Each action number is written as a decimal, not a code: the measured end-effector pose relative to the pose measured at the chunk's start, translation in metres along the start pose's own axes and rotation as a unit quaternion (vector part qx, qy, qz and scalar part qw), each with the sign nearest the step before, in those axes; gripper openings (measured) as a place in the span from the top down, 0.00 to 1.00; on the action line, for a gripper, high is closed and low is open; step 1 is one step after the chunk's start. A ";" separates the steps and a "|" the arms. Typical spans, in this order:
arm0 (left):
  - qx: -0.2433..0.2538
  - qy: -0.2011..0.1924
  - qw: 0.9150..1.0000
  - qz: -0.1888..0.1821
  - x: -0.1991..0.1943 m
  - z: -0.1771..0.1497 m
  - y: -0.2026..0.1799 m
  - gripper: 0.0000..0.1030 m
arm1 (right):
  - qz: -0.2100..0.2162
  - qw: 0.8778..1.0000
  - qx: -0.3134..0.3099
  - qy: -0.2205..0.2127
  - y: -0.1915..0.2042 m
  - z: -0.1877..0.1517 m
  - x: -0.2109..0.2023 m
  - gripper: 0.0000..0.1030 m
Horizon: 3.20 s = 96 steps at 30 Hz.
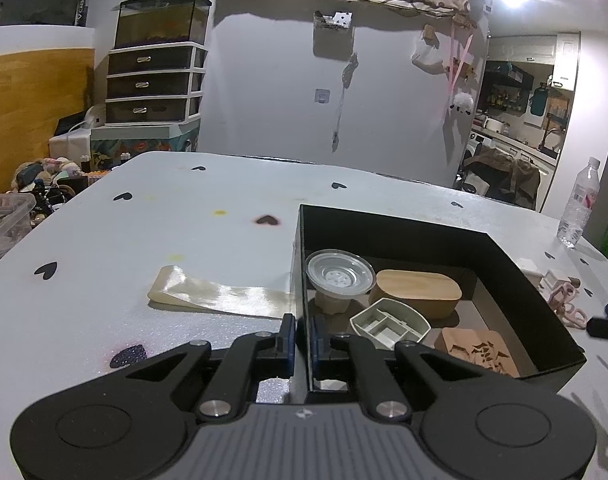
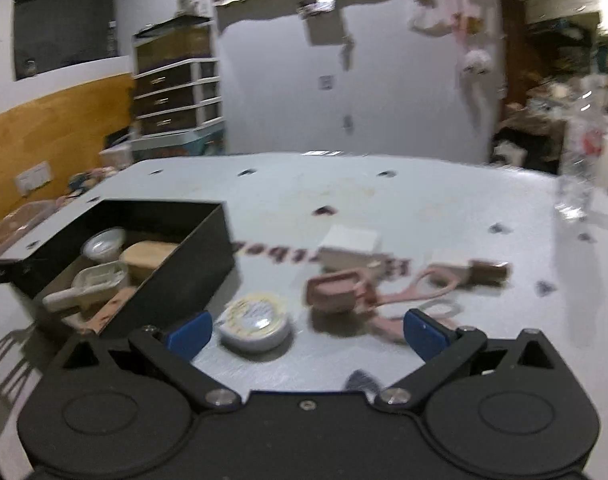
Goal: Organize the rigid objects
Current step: 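Move the right gripper to the round tape measure and grasp it, then place the tape measure into the black box and open the right gripper, then move the right gripper back and grasp the pink eyelash curler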
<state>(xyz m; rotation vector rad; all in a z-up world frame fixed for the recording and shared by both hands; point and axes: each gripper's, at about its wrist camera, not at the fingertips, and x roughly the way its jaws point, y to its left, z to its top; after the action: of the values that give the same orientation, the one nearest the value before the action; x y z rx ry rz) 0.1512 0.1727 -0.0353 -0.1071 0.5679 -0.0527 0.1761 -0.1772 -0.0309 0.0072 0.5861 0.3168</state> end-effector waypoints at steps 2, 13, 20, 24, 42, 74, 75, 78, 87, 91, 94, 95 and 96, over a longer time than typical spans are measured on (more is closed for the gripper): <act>0.000 0.001 1.000 0.002 0.000 0.000 -0.001 0.93 | 0.017 1.000 0.002 0.005 0.002 -0.003 0.007 0.09; 0.001 0.004 1.000 0.005 0.000 0.001 -0.002 0.93 | 0.053 0.995 -0.069 0.051 0.027 -0.004 0.054 0.22; -0.001 0.005 1.000 0.004 0.000 0.002 -0.002 0.93 | 0.060 0.994 -0.071 0.056 0.025 0.004 0.067 0.23; 0.000 0.005 1.000 0.004 0.000 0.002 -0.002 0.93 | 0.062 0.994 -0.076 0.057 0.027 0.006 0.070 0.28; 0.000 0.005 1.000 0.005 0.001 0.002 -0.002 0.93 | 0.083 0.995 -0.059 -0.023 0.036 0.042 0.003 0.40; -0.015 0.005 1.000 -0.003 0.002 0.000 0.004 0.92 | 0.243 0.946 0.053 0.209 0.133 0.065 0.076 0.14; -0.015 0.005 1.000 -0.003 0.002 0.000 0.004 0.92 | 0.242 0.947 0.051 0.207 0.133 0.065 0.074 0.13; -0.015 0.005 1.000 -0.003 0.002 0.000 0.004 0.92 | 0.239 0.948 0.047 0.203 0.132 0.067 0.068 0.11; -0.015 0.008 1.000 -0.001 0.003 0.000 0.003 0.93 | 0.225 0.957 0.036 0.181 0.122 0.072 0.047 0.08; -0.015 0.011 1.000 0.002 0.003 0.000 0.002 0.93 | 0.221 0.961 0.031 0.165 0.116 0.074 0.035 0.03; -0.016 0.012 1.000 0.003 0.002 0.000 0.002 0.93 | 0.216 0.965 0.024 0.146 0.110 0.075 0.022 0.01; -0.016 0.012 1.000 0.003 0.002 0.000 0.001 0.93 | 0.213 0.967 0.023 0.139 0.107 0.075 0.018 0.00; -0.016 0.012 1.000 0.003 0.001 0.000 0.001 0.93 | 0.209 0.969 0.022 0.130 0.103 0.075 0.013 0.00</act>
<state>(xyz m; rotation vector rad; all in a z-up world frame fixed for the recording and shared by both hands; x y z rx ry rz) 0.1523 0.1739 -0.0364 -0.1350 0.5927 -0.0387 0.1970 -0.0694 0.0343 0.1353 0.8534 0.7226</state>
